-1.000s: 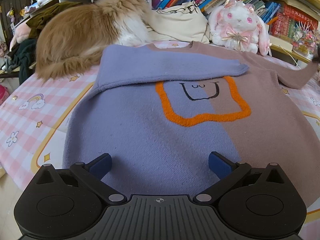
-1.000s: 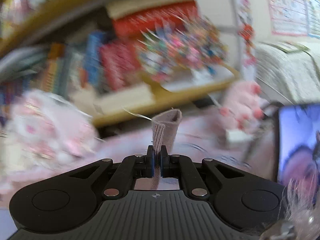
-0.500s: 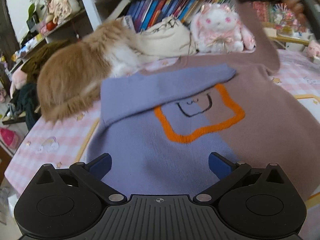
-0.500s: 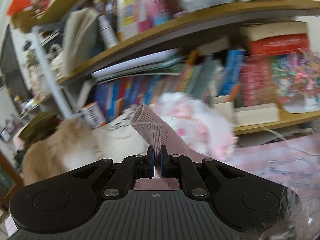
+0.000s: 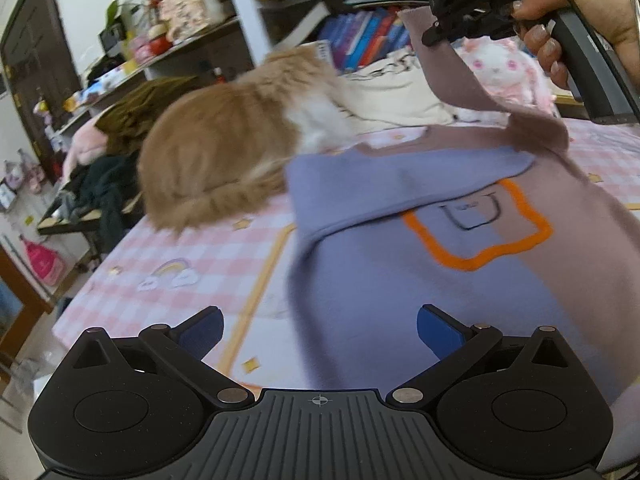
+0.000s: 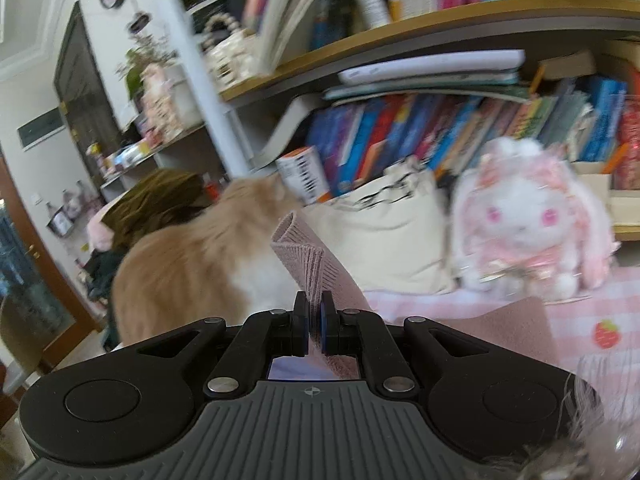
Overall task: Fold clothes
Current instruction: 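Lift the mauve sleeve with the right gripper and lay it across the chest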
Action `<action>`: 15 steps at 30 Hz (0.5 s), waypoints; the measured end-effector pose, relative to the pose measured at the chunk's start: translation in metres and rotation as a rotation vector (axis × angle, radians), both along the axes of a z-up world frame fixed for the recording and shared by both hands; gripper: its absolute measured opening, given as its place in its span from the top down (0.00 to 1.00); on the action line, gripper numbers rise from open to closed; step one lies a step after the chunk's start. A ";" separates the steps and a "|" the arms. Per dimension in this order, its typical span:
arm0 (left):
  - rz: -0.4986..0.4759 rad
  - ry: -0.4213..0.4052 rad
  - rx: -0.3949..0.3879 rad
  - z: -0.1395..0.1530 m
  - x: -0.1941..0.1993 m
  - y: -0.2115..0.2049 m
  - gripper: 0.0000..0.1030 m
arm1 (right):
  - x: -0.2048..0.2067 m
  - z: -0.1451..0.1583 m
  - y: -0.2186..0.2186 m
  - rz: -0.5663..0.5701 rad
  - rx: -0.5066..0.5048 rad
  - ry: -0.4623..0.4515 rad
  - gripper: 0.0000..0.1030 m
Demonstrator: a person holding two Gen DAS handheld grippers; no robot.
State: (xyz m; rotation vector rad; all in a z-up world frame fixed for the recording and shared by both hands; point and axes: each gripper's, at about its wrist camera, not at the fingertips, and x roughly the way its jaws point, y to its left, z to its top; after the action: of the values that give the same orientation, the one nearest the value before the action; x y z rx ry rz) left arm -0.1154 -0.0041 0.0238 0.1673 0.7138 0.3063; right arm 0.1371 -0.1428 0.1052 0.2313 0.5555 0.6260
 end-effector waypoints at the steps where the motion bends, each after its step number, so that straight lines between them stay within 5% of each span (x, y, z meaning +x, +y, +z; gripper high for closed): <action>1: 0.007 -0.001 0.001 0.000 -0.003 0.005 0.00 | -0.002 -0.001 0.008 0.012 0.000 0.004 0.95; 15: 0.022 0.022 0.032 -0.002 -0.025 0.034 0.00 | -0.008 -0.050 0.061 0.079 -0.078 0.162 0.91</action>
State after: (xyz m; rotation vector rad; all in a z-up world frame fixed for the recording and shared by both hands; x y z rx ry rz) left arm -0.1408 0.0301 0.0215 0.1932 0.7329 0.3379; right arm 0.1288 -0.0818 0.0556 0.1881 0.7471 0.6647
